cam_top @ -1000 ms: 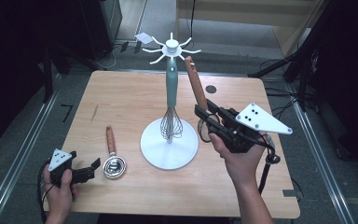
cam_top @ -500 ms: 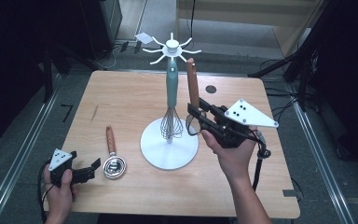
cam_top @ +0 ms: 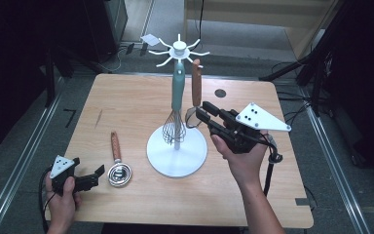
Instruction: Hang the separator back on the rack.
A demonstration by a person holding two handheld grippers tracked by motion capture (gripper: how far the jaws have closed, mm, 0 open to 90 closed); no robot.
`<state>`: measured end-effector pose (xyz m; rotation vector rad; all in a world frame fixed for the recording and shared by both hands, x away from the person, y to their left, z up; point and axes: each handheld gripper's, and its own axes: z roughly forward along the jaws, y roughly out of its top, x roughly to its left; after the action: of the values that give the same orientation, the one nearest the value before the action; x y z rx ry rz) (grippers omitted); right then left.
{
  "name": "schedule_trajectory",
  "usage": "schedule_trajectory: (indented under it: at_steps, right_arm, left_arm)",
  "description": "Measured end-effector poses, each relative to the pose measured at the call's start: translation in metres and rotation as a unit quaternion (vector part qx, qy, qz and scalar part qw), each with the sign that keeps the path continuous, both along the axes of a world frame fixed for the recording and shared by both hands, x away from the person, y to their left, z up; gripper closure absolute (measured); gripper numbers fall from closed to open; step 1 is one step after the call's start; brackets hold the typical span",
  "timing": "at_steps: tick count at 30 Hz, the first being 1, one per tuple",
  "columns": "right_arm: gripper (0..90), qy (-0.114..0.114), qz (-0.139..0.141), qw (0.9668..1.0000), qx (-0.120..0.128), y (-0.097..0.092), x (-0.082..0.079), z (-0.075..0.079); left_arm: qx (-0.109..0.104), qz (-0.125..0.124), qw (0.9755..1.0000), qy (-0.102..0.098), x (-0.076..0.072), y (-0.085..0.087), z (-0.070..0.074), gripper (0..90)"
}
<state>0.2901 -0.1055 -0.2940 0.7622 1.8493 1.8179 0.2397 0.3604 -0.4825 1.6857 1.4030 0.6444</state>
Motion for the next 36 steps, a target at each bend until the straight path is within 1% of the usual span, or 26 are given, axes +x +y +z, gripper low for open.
schedule_trajectory:
  at_steps: [2,5,8,13,15,19,20,21,22,24,28,35,36]
  right_arm:
    - [75.8,-0.005,0.005,1.0000,0.007,-0.002,0.000,0.000]
    - [84.2,-0.003,-0.003,1.0000,0.008,-0.004,0.002,0.001]
    - [89.9,0.001,-0.012,0.9999,0.007,-0.004,0.004,0.003]
    - [90.0,-0.001,-0.022,0.9997,0.006,-0.003,0.009,0.006]
    - [90.0,0.000,-0.026,0.9996,0.008,-0.002,0.012,0.010]
    - [90.0,-0.008,-0.025,0.9996,0.012,0.002,0.020,0.020]
    - [90.0,-0.007,-0.026,0.9995,0.015,0.003,0.021,0.022]
    - [90.0,-0.012,-0.025,0.9995,0.016,0.004,0.023,0.024]
    - [90.0,-0.011,-0.024,0.9995,0.016,0.004,0.023,0.025]
    - [90.0,-0.018,-0.026,0.9994,0.012,0.006,0.025,0.029]
    - [90.0,-0.023,-0.021,0.9994,0.015,0.007,0.025,0.034]
    - [90.0,-0.031,-0.009,0.9994,0.009,0.010,0.021,0.033]
    - [90.0,-0.027,-0.009,0.9995,0.010,0.011,0.020,0.032]
  left_arm:
    - [0.000,0.000,1.0000,0.000,0.000,0.000,0.000,0.0]
    - [0.001,0.000,1.0000,-0.001,0.000,0.000,0.000,0.0]
    - [0.001,-0.001,1.0000,-0.001,0.000,0.000,0.000,0.0]
    - [0.002,-0.002,1.0000,0.000,0.000,-0.001,0.000,0.0]
    - [0.002,-0.002,1.0000,-0.001,0.000,0.000,0.000,0.0]
    - [0.000,-0.002,1.0000,-0.002,0.000,0.000,0.000,0.0]
    - [0.000,-0.002,1.0000,-0.001,0.000,0.000,0.000,0.0]
    - [0.000,-0.002,1.0000,-0.001,0.000,0.000,0.000,0.0]
    - [0.000,-0.002,1.0000,-0.001,0.000,0.000,0.000,0.0]
    - [0.001,-0.004,1.0000,0.000,0.000,0.000,0.000,0.0]
    - [-0.001,-0.003,1.0000,0.000,0.000,0.000,0.000,0.0]
    - [-0.001,-0.005,1.0000,0.001,0.000,0.000,0.000,0.0]
    - [-0.001,-0.006,1.0000,0.001,0.000,0.000,0.000,0.0]
